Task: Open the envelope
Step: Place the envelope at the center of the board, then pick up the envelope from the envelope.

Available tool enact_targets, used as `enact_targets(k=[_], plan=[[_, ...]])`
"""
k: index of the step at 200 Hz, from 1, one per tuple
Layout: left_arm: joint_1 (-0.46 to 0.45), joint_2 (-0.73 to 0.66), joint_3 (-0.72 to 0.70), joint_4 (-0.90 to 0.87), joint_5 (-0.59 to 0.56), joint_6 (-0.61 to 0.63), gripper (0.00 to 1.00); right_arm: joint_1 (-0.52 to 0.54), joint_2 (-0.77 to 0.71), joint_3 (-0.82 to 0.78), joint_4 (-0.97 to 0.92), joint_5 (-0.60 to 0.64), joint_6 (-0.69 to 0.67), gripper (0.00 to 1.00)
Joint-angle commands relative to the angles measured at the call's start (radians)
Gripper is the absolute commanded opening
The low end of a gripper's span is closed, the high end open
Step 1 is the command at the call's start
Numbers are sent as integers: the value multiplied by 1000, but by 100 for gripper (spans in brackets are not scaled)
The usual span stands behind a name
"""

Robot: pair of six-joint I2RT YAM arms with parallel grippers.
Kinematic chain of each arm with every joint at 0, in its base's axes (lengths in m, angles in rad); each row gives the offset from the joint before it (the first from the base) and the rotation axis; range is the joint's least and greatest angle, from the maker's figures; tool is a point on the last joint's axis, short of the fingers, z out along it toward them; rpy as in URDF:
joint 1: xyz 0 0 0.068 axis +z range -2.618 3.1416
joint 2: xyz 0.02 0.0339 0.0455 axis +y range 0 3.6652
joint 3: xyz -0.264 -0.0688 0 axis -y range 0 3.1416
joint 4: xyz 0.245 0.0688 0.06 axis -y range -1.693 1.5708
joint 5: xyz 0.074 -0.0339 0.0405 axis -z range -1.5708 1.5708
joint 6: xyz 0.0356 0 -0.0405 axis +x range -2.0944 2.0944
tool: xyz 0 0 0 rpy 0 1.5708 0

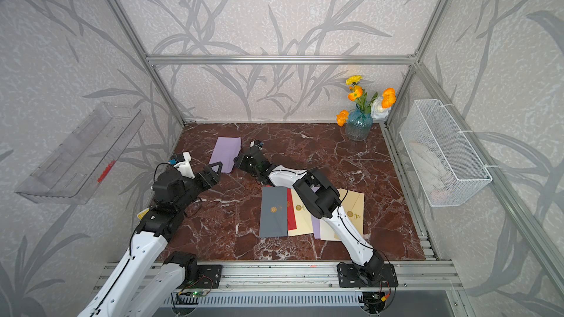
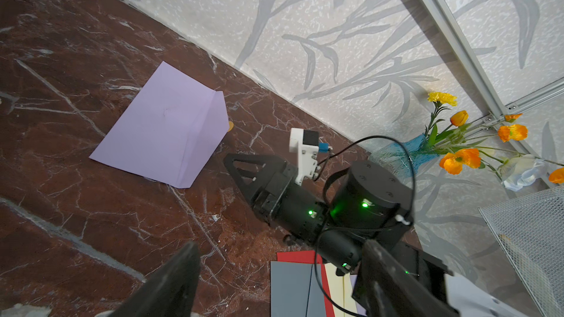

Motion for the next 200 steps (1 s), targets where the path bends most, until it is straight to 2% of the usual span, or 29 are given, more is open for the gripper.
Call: enact_targets(k=[1, 38, 62, 75, 110, 146, 200], plan=[[0, 39, 20, 32, 33, 17, 83, 2, -154, -21, -134, 47, -141, 53], [-2, 199, 51, 94, 134, 18, 83, -1, -315, -39, -409, 83, -350, 53], [-4, 334, 89, 123, 210, 20, 82, -21, -445, -157, -487, 94, -451, 57], [-11, 393, 101, 145, 230, 12, 80, -52, -513, -235, -507, 49, -473, 57], [-51, 521, 128, 188, 267, 16, 79, -159, -651, -463, -519, -204, -509, 57], [-107, 639, 167, 167, 311, 45, 78, -178, -783, -645, -550, -238, -562, 57], [-151, 745, 144, 191, 376, 0, 73, -188, -873, -753, -588, -351, -582, 57]])
